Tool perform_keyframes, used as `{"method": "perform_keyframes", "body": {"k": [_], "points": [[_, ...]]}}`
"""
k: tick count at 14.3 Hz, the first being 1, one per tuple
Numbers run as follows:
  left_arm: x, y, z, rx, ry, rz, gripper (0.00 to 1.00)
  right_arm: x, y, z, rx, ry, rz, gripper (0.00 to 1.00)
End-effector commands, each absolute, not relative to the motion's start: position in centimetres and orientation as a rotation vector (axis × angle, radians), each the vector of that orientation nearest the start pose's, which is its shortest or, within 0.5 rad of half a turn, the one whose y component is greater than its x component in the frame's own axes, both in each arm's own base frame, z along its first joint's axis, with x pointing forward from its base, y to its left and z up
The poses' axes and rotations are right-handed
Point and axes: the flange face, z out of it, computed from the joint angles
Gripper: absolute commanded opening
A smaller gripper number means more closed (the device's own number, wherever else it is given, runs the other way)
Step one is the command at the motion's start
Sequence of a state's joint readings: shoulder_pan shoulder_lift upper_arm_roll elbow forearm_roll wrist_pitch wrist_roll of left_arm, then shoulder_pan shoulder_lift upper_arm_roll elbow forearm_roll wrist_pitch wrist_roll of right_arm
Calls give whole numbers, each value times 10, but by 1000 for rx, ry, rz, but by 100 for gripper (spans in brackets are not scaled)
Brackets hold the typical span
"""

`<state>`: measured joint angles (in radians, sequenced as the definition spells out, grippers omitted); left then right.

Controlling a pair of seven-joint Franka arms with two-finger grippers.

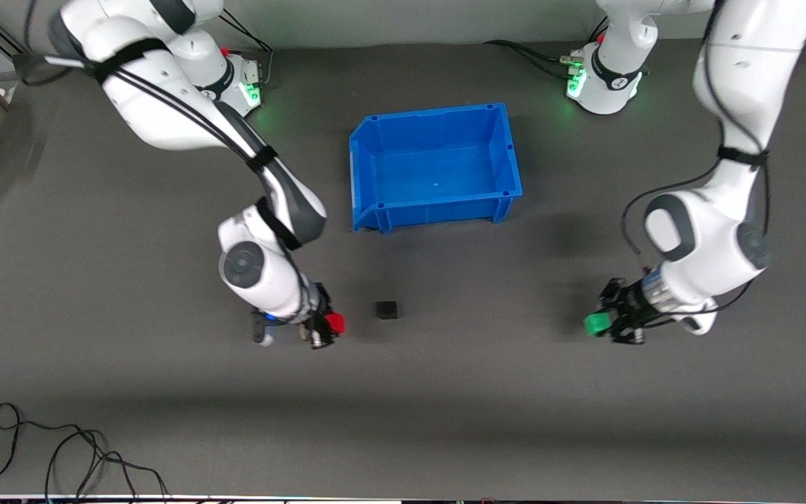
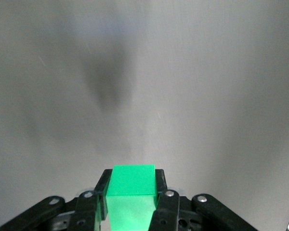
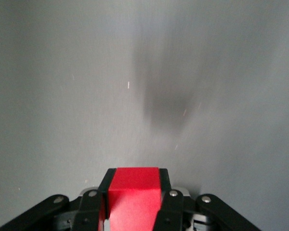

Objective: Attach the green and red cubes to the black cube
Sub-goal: 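Carry the red cube and green cube toward the black cube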

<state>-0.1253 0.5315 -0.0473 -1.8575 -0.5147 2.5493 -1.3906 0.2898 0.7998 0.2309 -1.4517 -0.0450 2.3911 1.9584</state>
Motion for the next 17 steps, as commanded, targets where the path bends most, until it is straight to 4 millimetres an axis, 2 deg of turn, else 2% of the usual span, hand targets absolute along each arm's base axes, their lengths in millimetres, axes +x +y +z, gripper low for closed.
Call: {"method": "perform_keyframes", "body": {"k": [1,3,5,9,14,17], "points": [[676,-156,225,1875,2043,-227,22,669,362,198,-2102,2087,122,14],[667,-198,216,1920,2014,-248,19,658,376,174,-2138,2104,90,14],[656,-232,213,1960,1984,-268,18,649,381,164,-2197,2138,51,14],[631,-292,209,1952,2003,-314,16,641,389,162,-2215,2149,70,14],[611,-337,206,1935,2014,-325,16,631,404,167,-2226,2171,103,14],[602,-361,201,1904,2033,-323,16,637,408,177,-2191,2172,100,14]]}}
